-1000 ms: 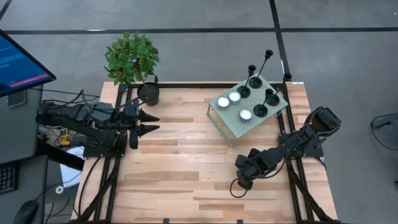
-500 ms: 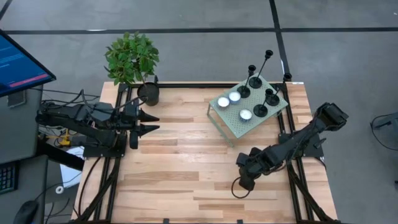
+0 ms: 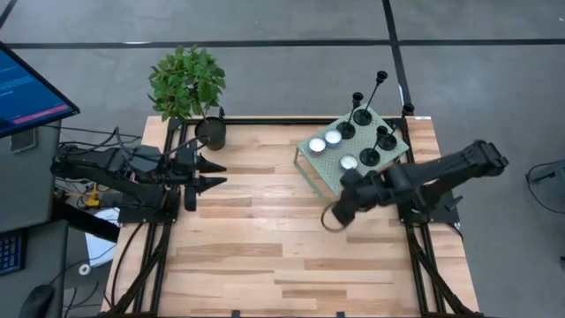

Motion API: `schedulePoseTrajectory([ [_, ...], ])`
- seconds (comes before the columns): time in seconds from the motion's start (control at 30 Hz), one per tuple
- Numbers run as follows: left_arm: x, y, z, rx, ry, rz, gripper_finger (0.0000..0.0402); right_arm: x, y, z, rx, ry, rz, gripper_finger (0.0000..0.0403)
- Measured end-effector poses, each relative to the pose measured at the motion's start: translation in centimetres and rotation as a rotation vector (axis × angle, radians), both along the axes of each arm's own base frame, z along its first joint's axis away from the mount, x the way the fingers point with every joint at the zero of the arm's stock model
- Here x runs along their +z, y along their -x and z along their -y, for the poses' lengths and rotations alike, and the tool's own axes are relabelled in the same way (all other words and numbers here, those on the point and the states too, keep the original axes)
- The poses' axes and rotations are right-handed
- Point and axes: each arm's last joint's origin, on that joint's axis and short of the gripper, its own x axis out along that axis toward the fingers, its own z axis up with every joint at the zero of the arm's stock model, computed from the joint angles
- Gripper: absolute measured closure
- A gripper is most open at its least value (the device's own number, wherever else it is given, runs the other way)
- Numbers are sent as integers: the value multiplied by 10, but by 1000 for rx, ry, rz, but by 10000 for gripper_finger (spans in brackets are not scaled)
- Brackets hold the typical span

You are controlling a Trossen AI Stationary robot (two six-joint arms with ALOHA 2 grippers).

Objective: Pick & Place candle stick holders
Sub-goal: Put the orange scented candle on the shelf

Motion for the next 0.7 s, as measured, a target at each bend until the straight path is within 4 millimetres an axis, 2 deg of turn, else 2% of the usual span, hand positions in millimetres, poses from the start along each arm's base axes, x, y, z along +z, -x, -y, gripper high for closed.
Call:
schedulePoseTrajectory([
  [0.17, -2, -7, 1, 23, -2, -22, 257, 7, 0, 28, -179, -32, -3, 116],
  [0.3, -6, -21, 4, 44, 2, -63, 257, 8, -3, 45, -292, -58, 9, 116],
  [0.7, -10, -66, 16, 43, -23, -74, 257, -7, -21, 58, -383, -70, -7, 116],
])
